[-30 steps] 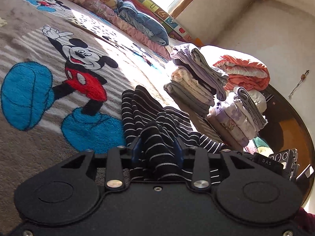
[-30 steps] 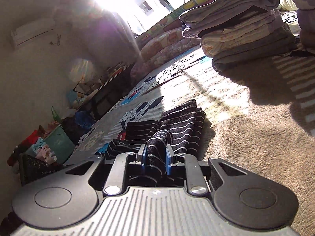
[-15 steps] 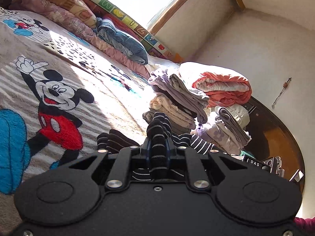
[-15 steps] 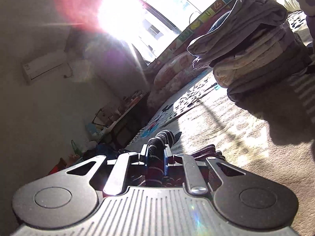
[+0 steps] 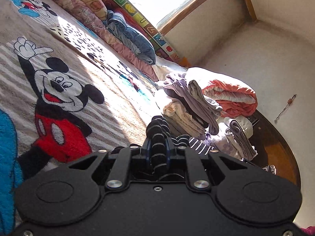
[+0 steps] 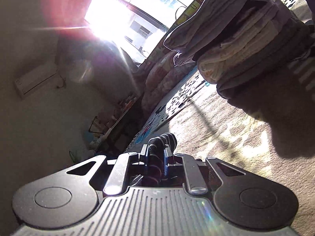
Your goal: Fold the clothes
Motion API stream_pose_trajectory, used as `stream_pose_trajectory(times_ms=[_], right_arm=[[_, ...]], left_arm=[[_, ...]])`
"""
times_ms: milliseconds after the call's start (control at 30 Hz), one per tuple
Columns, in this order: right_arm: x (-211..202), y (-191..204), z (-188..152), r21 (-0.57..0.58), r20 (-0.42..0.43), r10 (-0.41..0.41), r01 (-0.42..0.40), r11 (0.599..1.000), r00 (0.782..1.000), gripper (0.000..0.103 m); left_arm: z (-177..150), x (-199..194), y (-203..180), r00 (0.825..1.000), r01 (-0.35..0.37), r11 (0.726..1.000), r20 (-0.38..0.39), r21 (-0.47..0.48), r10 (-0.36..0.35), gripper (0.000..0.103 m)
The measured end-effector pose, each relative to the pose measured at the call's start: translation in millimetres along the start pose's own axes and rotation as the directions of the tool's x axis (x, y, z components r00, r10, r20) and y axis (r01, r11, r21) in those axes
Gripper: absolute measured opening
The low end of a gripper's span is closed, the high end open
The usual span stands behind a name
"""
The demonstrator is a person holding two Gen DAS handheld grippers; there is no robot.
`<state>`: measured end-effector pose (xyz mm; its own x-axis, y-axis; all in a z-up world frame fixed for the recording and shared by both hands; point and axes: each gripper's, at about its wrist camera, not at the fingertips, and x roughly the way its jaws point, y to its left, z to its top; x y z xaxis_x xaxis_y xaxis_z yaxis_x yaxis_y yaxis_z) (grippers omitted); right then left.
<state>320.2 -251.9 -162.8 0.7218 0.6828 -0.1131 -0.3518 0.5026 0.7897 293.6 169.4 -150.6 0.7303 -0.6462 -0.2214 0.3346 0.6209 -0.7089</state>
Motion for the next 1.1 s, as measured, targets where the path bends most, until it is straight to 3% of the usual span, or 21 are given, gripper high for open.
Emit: stream_pose_trajectory(times_ms=[300,367,400,433,500,600,667,733,800,967,1033,1100], right_arm=[[23.7,-21.3,-8.7,0.027,-0.077,-0.116,0.119,0.993,0.99,0.017],[20.6,-17.6,-8.0,0.016,-0.065,-0.128,0.129,0.992,0.99,0.023],[17.6,-13.7,-6.8,0.003,-0.055,-0.135,0.136,0.991,0.989,0.032],[13.2,-7.7,-5.0,-0.02,-0.04,-0.146,0.145,0.989,0.988,0.038],[4.0,5.3,-1.8,-0.074,-0.012,-0.169,0.168,0.983,0.986,0.048],[-14.8,35.9,-4.7,-0.235,0.022,-0.218,0.217,0.947,0.976,0.048],[-28.6,60.4,-15.1,-0.353,0.04,-0.222,0.222,0.909,0.974,0.048],[-36.6,83.3,-31.4,-0.461,0.035,-0.211,0.203,0.864,0.977,0.048],[-37.3,103.7,-51.4,-0.568,0.017,-0.202,0.176,0.804,0.979,0.048],[-23.4,124.8,-94.2,-0.717,-0.015,-0.223,0.145,0.682,0.975,0.045],[-19.5,122.4,-108.2,-0.736,-0.027,-0.254,0.153,0.66,0.967,0.042],[-17.2,113.0,-116.6,-0.725,-0.041,-0.279,0.164,0.669,0.959,0.042]], left_arm=[[-4.7,7.3,8.6,0.998,-0.062,0.998,-0.023,-0.018,0.061,0.012],[-7.0,10.0,10.0,0.997,-0.072,0.997,-0.042,-0.02,0.071,0.012],[-7.3,10.1,10.3,0.997,-0.069,0.997,-0.049,-0.023,0.068,0.013],[-7.2,7.8,8.1,0.997,-0.072,0.997,-0.043,-0.016,0.071,0.015],[-7.3,0.5,0.0,0.996,-0.093,0.996,-0.016,0.017,0.093,0.053],[-9.7,-12.5,-20.1,0.989,-0.15,0.981,0.031,0.121,0.148,0.055],[-13.9,-22.4,-40.3,0.982,-0.189,0.955,0.063,0.229,0.179,0.055],[-20.6,-31.0,-63.8,0.985,-0.173,0.923,0.073,0.344,0.157,0.055],[-32.5,-33.8,-85.5,0.991,-0.134,0.883,0.056,0.449,0.122,0.055],[-64.7,-20.2,-99.8,0.986,-0.126,0.792,-0.016,0.597,0.169,0.048],[-79.0,-13.3,-94.9,0.975,-0.151,0.738,-0.026,0.658,0.222,0.047],[-89.9,-6.7,-87.3,0.964,-0.165,0.695,-0.036,0.7,0.265,0.047]])
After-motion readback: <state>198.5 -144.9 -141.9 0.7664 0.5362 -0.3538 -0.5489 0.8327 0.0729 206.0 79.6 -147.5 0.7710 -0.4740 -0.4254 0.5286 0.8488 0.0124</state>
